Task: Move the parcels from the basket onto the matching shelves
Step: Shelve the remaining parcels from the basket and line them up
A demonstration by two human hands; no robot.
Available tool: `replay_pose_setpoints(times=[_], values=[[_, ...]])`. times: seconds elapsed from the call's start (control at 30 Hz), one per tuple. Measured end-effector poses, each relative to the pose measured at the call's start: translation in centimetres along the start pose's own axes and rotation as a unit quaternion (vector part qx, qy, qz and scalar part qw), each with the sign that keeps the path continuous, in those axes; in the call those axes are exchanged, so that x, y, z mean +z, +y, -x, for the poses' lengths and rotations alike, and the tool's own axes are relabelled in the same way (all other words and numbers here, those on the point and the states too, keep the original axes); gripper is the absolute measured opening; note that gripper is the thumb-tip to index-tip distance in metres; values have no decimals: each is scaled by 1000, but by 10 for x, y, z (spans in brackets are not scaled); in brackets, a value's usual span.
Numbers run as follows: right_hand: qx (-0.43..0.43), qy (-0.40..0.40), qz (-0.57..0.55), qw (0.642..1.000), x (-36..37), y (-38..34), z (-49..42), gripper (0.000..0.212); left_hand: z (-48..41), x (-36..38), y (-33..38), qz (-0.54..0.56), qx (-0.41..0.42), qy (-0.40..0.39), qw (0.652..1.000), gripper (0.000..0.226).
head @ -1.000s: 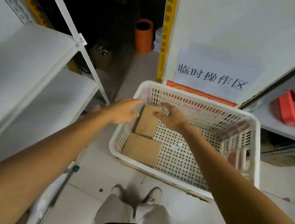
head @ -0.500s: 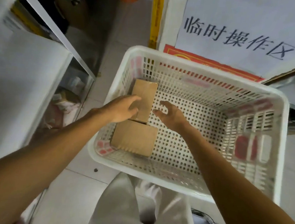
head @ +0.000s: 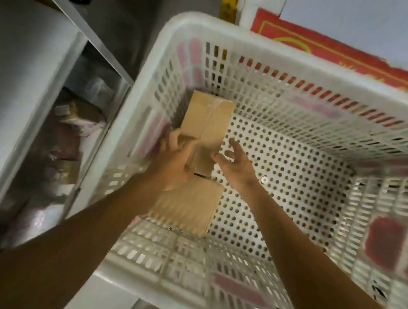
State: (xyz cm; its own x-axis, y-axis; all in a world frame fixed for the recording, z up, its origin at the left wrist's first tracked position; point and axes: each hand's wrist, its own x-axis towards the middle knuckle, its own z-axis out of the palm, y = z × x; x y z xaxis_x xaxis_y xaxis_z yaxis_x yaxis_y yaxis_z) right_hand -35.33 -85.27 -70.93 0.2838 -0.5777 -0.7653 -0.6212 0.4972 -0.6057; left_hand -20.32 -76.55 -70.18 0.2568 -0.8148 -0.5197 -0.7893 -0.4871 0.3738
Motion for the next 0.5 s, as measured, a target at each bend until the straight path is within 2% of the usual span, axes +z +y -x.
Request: replay_pose_setpoints(times=[0.07, 0.13, 0.37, 0.5], values=[[-9, 21, -35, 999, -1, 7, 1, 68, 2, 14, 12, -8, 19, -51, 999, 78], [-38, 65, 10, 997, -10, 12, 3, 65, 6, 26, 32, 24, 33, -67, 997, 82], [-47, 113, 45, 991, -36, 27, 6, 50, 7, 47, 49, 183, 68, 42, 980, 64], [-39, 100, 16, 994, -34, 31, -4, 54, -5, 44, 40, 284, -17, 45, 958, 87]])
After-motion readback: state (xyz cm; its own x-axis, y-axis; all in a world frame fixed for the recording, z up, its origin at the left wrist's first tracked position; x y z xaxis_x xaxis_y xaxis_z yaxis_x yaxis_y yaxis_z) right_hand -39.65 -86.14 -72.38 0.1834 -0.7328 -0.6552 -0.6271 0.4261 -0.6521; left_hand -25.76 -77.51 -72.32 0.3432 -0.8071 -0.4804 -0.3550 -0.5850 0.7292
